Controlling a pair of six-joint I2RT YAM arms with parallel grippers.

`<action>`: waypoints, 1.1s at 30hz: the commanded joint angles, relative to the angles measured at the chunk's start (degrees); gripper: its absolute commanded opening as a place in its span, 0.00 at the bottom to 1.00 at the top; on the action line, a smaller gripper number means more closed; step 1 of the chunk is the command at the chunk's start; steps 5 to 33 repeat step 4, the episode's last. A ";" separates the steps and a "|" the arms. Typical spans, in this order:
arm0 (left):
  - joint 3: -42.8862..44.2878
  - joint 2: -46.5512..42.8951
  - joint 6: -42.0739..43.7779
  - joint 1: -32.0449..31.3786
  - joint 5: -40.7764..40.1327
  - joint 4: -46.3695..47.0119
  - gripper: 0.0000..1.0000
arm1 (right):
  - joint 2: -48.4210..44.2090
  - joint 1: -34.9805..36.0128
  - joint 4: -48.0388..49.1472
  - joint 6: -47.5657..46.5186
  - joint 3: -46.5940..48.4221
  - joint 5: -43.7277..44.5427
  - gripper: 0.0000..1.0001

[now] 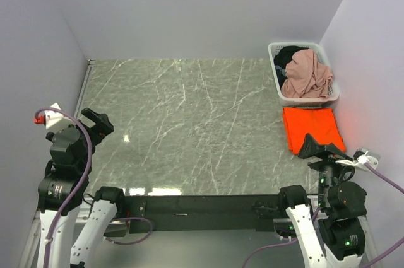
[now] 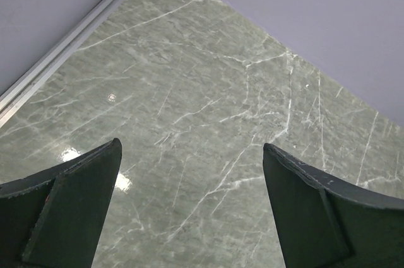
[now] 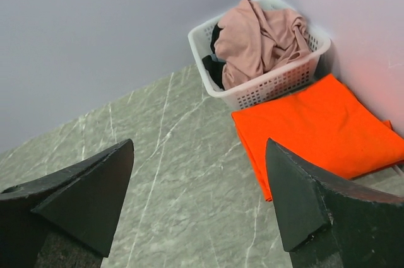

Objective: Fold and stack the t-shirts
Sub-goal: Reset both grippers

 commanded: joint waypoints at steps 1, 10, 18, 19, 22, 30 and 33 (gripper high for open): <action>-1.01 -1.27 1.55 -0.62 -0.97 3.70 0.99 | -4.32 0.47 2.41 -1.54 -0.05 0.72 0.91; -1.71 -2.51 1.64 -1.23 -0.71 4.41 1.00 | -4.31 0.47 2.58 -1.54 -0.40 0.11 0.91; -1.71 -2.51 1.64 -1.23 -0.71 4.41 1.00 | -4.31 0.47 2.58 -1.54 -0.40 0.11 0.91; -1.71 -2.51 1.64 -1.23 -0.71 4.41 1.00 | -4.31 0.47 2.58 -1.54 -0.40 0.11 0.91; -1.71 -2.51 1.64 -1.23 -0.71 4.41 1.00 | -4.31 0.47 2.58 -1.54 -0.40 0.11 0.91; -1.71 -2.51 1.64 -1.23 -0.71 4.41 1.00 | -4.31 0.47 2.58 -1.54 -0.40 0.11 0.91; -1.71 -2.51 1.64 -1.23 -0.71 4.41 1.00 | -4.31 0.47 2.58 -1.54 -0.40 0.11 0.91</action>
